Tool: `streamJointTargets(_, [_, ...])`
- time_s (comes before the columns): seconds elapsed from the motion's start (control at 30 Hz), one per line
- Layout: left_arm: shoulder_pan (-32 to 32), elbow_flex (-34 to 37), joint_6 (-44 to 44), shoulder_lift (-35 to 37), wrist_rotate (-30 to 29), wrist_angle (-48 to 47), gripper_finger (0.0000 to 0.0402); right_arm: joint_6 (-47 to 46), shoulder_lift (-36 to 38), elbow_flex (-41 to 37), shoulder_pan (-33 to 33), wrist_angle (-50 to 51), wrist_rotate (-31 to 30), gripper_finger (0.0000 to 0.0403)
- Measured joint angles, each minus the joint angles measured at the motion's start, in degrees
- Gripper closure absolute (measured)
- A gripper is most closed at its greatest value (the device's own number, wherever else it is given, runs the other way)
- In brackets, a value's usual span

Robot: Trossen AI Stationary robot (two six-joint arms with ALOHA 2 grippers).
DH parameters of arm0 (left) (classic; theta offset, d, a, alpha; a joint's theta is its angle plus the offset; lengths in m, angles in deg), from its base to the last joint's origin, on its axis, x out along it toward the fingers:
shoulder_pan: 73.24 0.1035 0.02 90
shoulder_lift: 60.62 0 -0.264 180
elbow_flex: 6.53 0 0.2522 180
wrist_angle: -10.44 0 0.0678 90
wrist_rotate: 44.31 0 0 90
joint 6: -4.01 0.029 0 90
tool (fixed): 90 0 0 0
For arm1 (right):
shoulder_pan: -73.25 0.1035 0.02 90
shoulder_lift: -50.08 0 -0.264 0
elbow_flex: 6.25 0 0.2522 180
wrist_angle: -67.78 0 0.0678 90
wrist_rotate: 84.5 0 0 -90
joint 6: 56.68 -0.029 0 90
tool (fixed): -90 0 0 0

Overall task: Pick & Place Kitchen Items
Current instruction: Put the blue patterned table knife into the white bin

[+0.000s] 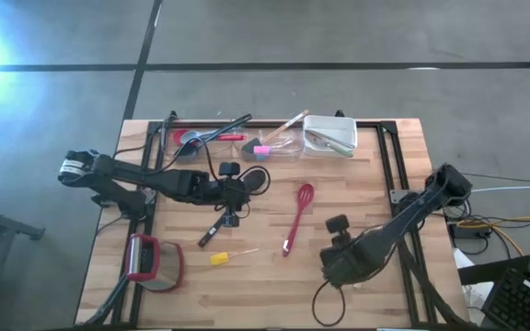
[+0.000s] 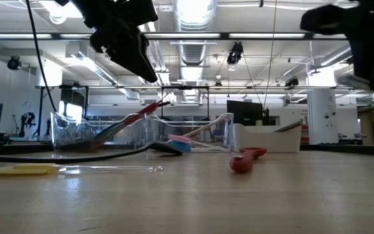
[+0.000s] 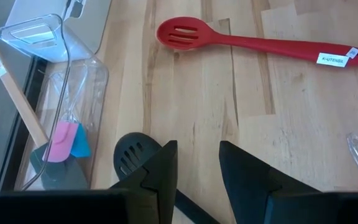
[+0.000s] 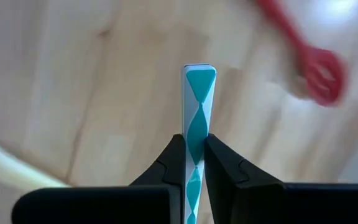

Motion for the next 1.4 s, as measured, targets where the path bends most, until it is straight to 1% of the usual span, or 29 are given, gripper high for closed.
streamJointTargets(0.17, [0.05, 0.07, 0.44, -0.02, 0.00, 0.00, 0.0278, -6.22, 7.65, -0.76, -0.22, 0.89, -7.02, 0.0379])
streamJointTargets(0.23, [0.07, 0.07, 0.66, -0.02, -0.02, 0.03, 0.0278, -7.48, 10.96, -1.32, -0.37, 0.88, -10.94, 0.0379])
streamJointTargets(0.3, [0.07, 0.07, 0.68, -0.02, -0.02, 0.02, 0.0278, -8.54, 14.62, -1.99, -0.47, 0.61, -16.40, 0.0379])
streamJointTargets(0.4, [0.07, 0.07, 0.38, -0.02, -0.02, 0.23, 0.0278, -10.36, 20.58, -2.83, -0.50, -1.45, -27.02, 0.0379])
streamJointTargets(0.57, [0.09, 0.13, -0.08, -0.02, -0.02, 3.38, 0.0278, -9.44, 30.36, -6.19, -0.46, -9.47, -43.08, 0.0379])
streamJointTargets(0.67, [0.09, 1.18, 1.07, -0.02, -0.03, 6.05, 0.0278, -7.93, 36.61, -10.92, -0.46, -15.98, -53.73, 0.0379])
streamJointTargets(0.73, [0.11, 2.40, 1.67, -0.02, -0.03, 9.21, 0.0278, -6.19, 40.30, -15.14, -0.52, -21.54, -57.80, 0.0379])
streamJointTargets(0.87, [0.13, 4.67, 2.74, -0.02, -0.02, 14.99, 0.0278, -0.01, 47.17, -22.71, -0.50, -34.10, -61.63, 0.0379])
streamJointTargets(0.93, [0.30, 5.47, 2.80, -0.02, -0.01, 18.64, 0.0278, 4.35, 50.22, -25.70, -0.50, -41.35, -61.68, 0.0379])
streamJointTargets(1.0, [0.59, 6.49, 2.85, -0.02, -0.02, 24.35, 0.0278, 9.90, 52.45, -28.28, -0.52, -50.07, -61.10, 0.0379])
streamJointTargets(1.07, [0.91, 7.68, 2.85, -0.03, 0.00, 32.09, 0.0278, 17.48, 53.78, -30.37, -0.52, -60.32, -57.37, 0.0379])
streamJointTargets(1.13, [1.39, 8.66, 3.07, -0.49, 0.56, 40.89, 0.0278, 26.02, 54.11, -31.88, -0.52, -72.02, -50.56, 0.0379])
streamJointTargets(1.17, [1.63, 8.98, 3.61, -0.72, 1.65, 44.64, 0.0278, 31.07, 53.92, -32.58, -0.57, -78.09, -45.89, 0.0379])
streamJointTargets(1.2, [2.04, 9.20, 4.44, -1.04, 3.71, 47.93, 0.0278, 35.86, 53.58, -33.24, -0.57, -83.60, -40.67, 0.0379])
streamJointTargets(1.27, [3.09, 9.27, 5.38, -2.03, 9.94, 53.79, 0.0278, 42.88, 52.93, -34.22, -0.57, -92.62, -28.87, 0.0379])
streamJointTargets(1.3, [3.75, 9.23, 5.17, -2.63, 13.46, 56.25, 0.0278, 45.19, 52.60, -34.47, -0.57, -95.47, -23.56, 0.0379])
streamJointTargets(1.33, [4.38, 9.09, 4.28, -3.18, 16.95, 58.22, 0.0278, 46.55, 52.30, -34.49, -0.57, -97.16, -19.57, 0.0379])
streamJointTargets(1.37, [5.07, 8.67, 2.99, -3.90, 20.17, 59.94, 0.0278, 47.29, 52.16, -34.46, -0.55, -97.64, -16.81, 0.0379])
streamJointTargets(1.4, [5.81, 7.92, 1.65, -4.58, 23.45, 61.71, 0.0278, 47.31, 51.92, -34.41, -0.55, -97.38, -15.44, 0.0379])
